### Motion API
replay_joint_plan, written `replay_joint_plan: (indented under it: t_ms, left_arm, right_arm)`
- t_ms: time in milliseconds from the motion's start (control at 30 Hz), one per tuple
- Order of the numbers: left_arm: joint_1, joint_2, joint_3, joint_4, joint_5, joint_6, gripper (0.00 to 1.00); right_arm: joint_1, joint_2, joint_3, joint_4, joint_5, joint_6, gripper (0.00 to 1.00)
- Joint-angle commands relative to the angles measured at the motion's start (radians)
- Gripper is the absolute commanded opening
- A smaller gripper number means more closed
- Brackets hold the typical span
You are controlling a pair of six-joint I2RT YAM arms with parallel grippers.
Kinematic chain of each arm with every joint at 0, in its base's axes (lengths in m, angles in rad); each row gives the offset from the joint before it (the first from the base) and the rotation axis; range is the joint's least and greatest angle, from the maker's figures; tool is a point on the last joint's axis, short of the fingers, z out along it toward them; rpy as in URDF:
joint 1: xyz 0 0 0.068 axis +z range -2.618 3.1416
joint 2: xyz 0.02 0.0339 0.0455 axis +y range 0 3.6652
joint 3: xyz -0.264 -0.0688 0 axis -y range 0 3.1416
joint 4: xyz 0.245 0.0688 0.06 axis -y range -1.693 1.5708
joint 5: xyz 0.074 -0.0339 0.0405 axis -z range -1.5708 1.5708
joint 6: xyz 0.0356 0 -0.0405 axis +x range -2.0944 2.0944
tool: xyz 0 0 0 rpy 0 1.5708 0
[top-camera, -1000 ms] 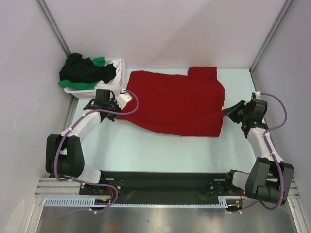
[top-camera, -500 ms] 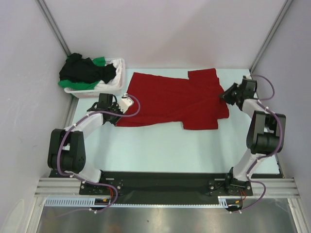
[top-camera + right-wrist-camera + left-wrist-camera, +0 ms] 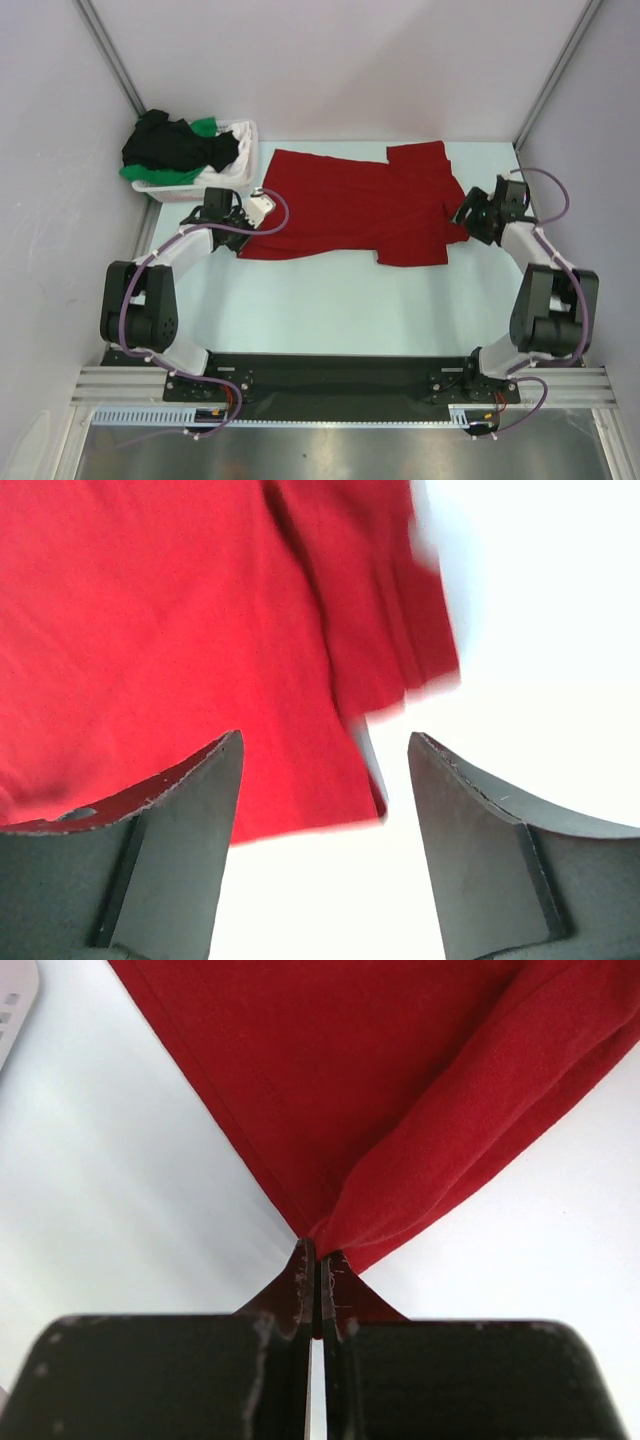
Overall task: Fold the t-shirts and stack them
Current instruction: Flatten the tshirt out
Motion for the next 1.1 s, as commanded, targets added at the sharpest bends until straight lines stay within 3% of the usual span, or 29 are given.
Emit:
replay_joint_plan:
  t_ms: [0,333,433,467,500,567,867,1067]
  left_arm:
    - [-0.005,-0.05,0.014,-0.007,0.04,-0.024,0.0]
    - [-0.005,-0.105,-0.004,-0.016,0.04,-0.019,0.0]
    - [-0.005,-0.118,-0.006,-0.025,0.04,-0.018,0.0]
    - [-0.005,-0.121,-0.006,-0.031,0.032,-0.018,0.0]
    - [-0.005,-0.124,-0.004,-0.036,0.029,-0.018,0.0]
    - [-0.005,-0.136,0.001,-0.063,0.015,-0.021,0.0]
    - [-0.005,-0.32,-0.059,-0.26,0.027,0.014,0.0]
    - [-0.016,-0.424,-0.163,-0.375,0.055,0.057,0.0]
  right_arm:
    - [0.042,-0.105,-0.133,-0.036,0.034,-0.019,0.71]
    - [0.078,0.029,-0.181,0.014,0.017,0.01,0.63]
    - [0.084,0.026,-0.187,0.014,-0.02,0.015,0.46]
    - [0.085,0.018,-0.19,0.011,-0.035,0.021,0.26]
    - [0.085,-0.017,-0.201,-0.004,-0.035,0.024,0.15]
    - [0.085,-0.078,-0.215,-0.033,-0.011,0.032,0.0]
    - [0.062,-0.65,-0.29,-0.398,-0.007,0.185,0.0]
    - [0.061,-0.894,-0.284,-0.625,-0.044,0.355,0.0]
